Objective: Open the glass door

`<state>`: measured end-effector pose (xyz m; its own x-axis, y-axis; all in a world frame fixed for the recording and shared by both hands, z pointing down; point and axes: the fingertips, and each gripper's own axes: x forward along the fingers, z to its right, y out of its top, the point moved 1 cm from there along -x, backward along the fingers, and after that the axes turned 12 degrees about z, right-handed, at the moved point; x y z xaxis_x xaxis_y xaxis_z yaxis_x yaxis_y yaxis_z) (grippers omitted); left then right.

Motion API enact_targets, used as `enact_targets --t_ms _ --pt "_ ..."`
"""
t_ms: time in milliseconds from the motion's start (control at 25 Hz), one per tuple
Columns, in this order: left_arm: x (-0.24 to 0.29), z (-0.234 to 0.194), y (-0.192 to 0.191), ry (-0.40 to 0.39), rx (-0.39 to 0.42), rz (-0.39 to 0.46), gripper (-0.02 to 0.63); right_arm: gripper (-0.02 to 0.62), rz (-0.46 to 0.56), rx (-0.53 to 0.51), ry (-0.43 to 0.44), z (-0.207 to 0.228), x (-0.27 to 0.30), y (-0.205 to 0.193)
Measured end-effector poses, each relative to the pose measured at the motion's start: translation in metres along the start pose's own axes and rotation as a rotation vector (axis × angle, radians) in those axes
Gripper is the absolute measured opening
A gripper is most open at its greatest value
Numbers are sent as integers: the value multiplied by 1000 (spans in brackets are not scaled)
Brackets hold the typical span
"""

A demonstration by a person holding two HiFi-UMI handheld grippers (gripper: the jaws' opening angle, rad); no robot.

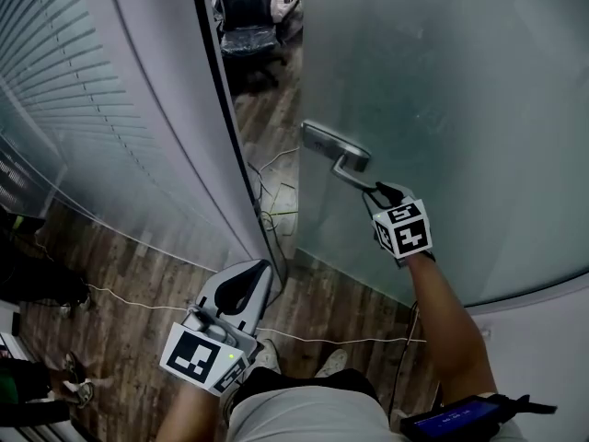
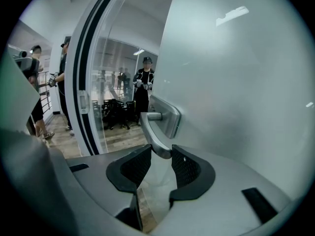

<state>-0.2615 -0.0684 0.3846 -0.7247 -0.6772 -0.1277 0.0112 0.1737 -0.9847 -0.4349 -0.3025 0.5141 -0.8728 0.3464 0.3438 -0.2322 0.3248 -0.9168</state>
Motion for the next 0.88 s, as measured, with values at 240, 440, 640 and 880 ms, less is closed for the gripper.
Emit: enact_targets --t_ms 240,440,640,880 --pt "11 5 -2 1 3 16 0 130 -1 6 -28 25 16 -5" --pt "19 10 -11 -3 8 16 0 130 -3 23 -58 47 29 -13" --pt "25 13 -8 -2 17 5 0 130 4 42 -101 70 36 -13" --pt "12 0 -1 6 12 11 0 130 22 69 -167 71 23 -2"
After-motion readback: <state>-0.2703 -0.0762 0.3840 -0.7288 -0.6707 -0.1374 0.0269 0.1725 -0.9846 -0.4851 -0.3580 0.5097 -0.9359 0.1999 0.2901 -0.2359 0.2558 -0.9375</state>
